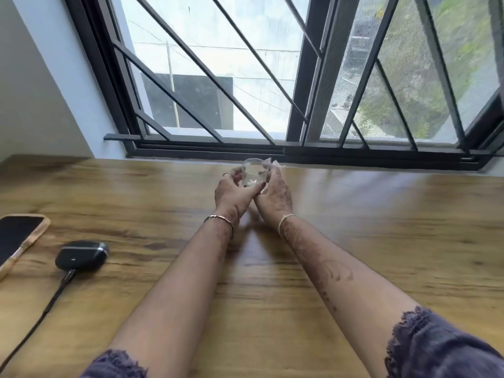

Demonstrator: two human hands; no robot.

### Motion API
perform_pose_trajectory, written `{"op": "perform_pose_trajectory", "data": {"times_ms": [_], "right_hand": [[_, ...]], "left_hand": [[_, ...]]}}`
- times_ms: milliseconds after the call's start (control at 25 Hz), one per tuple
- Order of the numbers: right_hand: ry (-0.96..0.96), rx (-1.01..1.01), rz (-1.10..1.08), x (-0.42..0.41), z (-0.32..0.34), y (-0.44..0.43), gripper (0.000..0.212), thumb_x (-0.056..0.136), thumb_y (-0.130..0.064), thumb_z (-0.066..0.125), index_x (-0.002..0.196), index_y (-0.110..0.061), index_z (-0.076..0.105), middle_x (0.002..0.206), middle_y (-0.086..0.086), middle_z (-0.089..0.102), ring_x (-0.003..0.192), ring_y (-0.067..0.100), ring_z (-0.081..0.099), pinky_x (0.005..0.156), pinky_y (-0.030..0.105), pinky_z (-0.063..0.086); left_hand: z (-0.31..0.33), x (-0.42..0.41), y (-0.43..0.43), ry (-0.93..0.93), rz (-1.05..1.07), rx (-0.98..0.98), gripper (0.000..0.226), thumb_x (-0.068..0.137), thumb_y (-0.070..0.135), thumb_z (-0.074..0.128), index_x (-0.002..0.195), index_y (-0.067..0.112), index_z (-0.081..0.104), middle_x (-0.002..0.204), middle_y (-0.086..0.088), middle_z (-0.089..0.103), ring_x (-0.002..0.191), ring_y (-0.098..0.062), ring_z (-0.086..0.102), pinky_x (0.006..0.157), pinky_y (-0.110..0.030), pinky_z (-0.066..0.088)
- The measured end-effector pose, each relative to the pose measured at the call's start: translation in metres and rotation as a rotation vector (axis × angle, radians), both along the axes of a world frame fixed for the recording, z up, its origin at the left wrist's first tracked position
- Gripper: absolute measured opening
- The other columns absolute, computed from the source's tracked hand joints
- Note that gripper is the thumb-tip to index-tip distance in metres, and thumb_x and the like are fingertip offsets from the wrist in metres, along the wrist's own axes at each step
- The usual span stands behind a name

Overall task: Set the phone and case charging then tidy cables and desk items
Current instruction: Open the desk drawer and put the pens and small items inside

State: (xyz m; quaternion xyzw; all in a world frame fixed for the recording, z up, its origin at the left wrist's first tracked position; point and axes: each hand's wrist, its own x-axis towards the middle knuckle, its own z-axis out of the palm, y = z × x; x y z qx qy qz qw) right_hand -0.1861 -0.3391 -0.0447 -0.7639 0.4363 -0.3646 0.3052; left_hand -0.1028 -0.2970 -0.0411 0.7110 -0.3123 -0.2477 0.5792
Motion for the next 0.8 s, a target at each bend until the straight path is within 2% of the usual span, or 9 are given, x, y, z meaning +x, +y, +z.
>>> {"op": "perform_pose_trajectory", "data": {"times_ms": [120, 280, 360, 440, 480, 600, 720, 800], "right_hand": [[-0.003, -0.008, 0.013, -0.019, 0.006, 0.014, 0.057, 0.082, -0.010, 0.060, 0.135, -0.013, 0.039, 0.131, 0.010, 0.055, 0.116, 0.027, 0.056, 0.098, 0.030, 0.042], [-0.007, -0.035, 0.023, -0.070, 0.032, 0.047, 0.056, 0.081, -0.016, 0.065, 0.132, -0.021, 0.041, 0.126, 0.004, 0.060, 0.108, 0.024, 0.061, 0.090, 0.031, 0.048], [-0.017, -0.026, 0.020, -0.105, 0.045, 0.074, 0.057, 0.080, -0.019, 0.069, 0.131, -0.019, 0.042, 0.123, 0.005, 0.062, 0.107, 0.023, 0.062, 0.090, 0.031, 0.048], [-0.010, -0.008, 0.022, -0.148, 0.061, 0.107, 0.058, 0.079, -0.019, 0.070, 0.130, -0.013, 0.043, 0.120, 0.008, 0.062, 0.106, 0.026, 0.062, 0.091, 0.036, 0.049], [-0.005, 0.001, 0.024, -0.168, 0.068, 0.124, 0.058, 0.078, -0.019, 0.071, 0.129, -0.012, 0.043, 0.118, 0.010, 0.063, 0.106, 0.027, 0.062, 0.091, 0.038, 0.049], [-0.002, 0.010, 0.034, -0.231, 0.089, 0.172, 0.060, 0.077, -0.020, 0.073, 0.129, -0.009, 0.044, 0.119, 0.012, 0.063, 0.108, 0.030, 0.061, 0.092, 0.042, 0.049], [0.000, 0.035, 0.033, -0.293, 0.103, 0.218, 0.061, 0.076, -0.025, 0.074, 0.128, -0.010, 0.044, 0.118, 0.011, 0.064, 0.108, 0.029, 0.061, 0.092, 0.040, 0.048], [-0.006, 0.063, 0.037, -0.334, 0.108, 0.249, 0.061, 0.075, -0.031, 0.076, 0.124, -0.012, 0.045, 0.115, 0.009, 0.065, 0.105, 0.027, 0.061, 0.091, 0.041, 0.049]], "left_hand": [[0.013, -0.020, 0.016, 0.101, -0.041, -0.050, 0.061, 0.064, 0.016, 0.086, 0.118, 0.011, 0.056, 0.119, -0.012, 0.066, 0.103, -0.021, 0.066, 0.098, -0.039, 0.050], [0.043, -0.067, 0.056, 0.091, -0.075, -0.057, 0.062, 0.063, 0.018, 0.086, 0.117, 0.010, 0.057, 0.115, -0.009, 0.066, 0.099, -0.018, 0.067, 0.095, -0.037, 0.053], [0.060, -0.101, 0.086, 0.079, -0.086, -0.055, 0.059, 0.067, 0.015, 0.084, 0.119, 0.009, 0.056, 0.112, -0.007, 0.065, 0.094, -0.016, 0.065, 0.087, -0.026, 0.055], [0.081, -0.144, 0.123, 0.064, -0.098, -0.041, 0.058, 0.069, 0.013, 0.083, 0.119, 0.009, 0.055, 0.106, -0.003, 0.062, 0.089, -0.012, 0.062, 0.071, -0.010, 0.051], [0.088, -0.165, 0.139, 0.061, -0.101, -0.033, 0.057, 0.069, 0.014, 0.083, 0.119, 0.009, 0.056, 0.104, -0.002, 0.062, 0.088, -0.011, 0.061, 0.069, -0.009, 0.049], [0.108, -0.225, 0.186, 0.075, -0.110, -0.012, 0.056, 0.068, 0.013, 0.084, 0.116, 0.008, 0.057, 0.105, -0.005, 0.066, 0.090, -0.013, 0.061, 0.076, -0.018, 0.050], [0.121, -0.282, 0.231, 0.104, -0.121, -0.014, 0.057, 0.067, 0.012, 0.084, 0.116, 0.008, 0.055, 0.107, -0.007, 0.067, 0.091, -0.015, 0.062, 0.073, -0.017, 0.048], [0.122, -0.316, 0.259, 0.095, -0.153, 0.012, 0.057, 0.065, 0.015, 0.085, 0.114, 0.012, 0.055, 0.108, -0.005, 0.068, 0.094, -0.015, 0.064, 0.078, -0.020, 0.048]]}}
